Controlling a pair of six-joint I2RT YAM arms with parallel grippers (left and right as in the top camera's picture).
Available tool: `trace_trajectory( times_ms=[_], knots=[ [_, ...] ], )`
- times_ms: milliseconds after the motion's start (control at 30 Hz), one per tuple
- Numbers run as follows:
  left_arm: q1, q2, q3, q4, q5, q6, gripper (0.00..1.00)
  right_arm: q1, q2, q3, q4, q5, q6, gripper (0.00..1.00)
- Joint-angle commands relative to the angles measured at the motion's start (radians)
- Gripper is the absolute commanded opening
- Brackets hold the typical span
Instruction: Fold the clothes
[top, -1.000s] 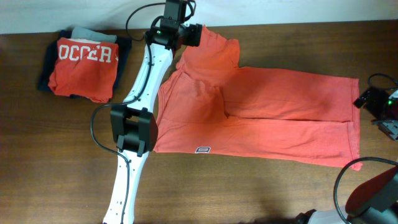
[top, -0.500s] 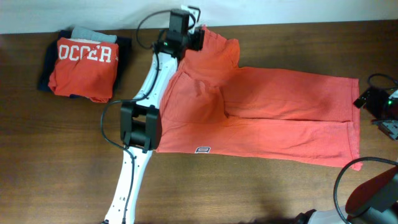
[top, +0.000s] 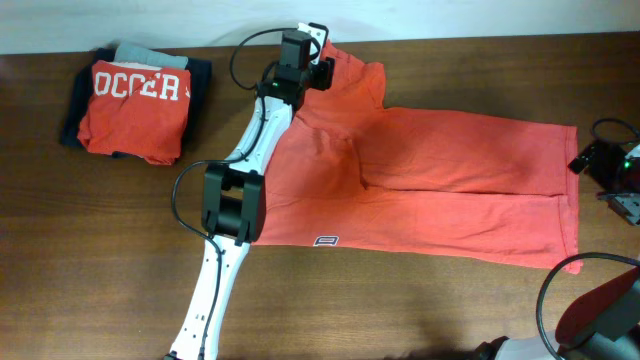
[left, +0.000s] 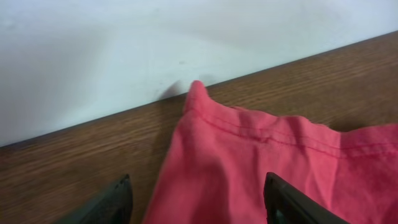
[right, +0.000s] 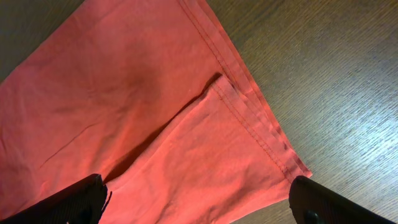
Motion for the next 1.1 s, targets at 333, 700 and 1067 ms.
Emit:
trace_trajectory(
  times_ms=[333,700,1067],
  knots=[
    [-0.011,0.051,0.004,-0.001,0.009,0.005,0.61,0.000,0.001,0.016,0.000,0.011,-0.010,0.99],
    [-0.011,0.056,0.005,-0.032,-0.037,0.005,0.31,0.000,0.001,0.016,0.000,0.011,-0.010,0.99],
    [-0.011,-0.011,0.075,-0.123,0.011,0.005,0.01,0.000,0.001,0.016,0.000,0.011,-0.010,0.99]
  ],
)
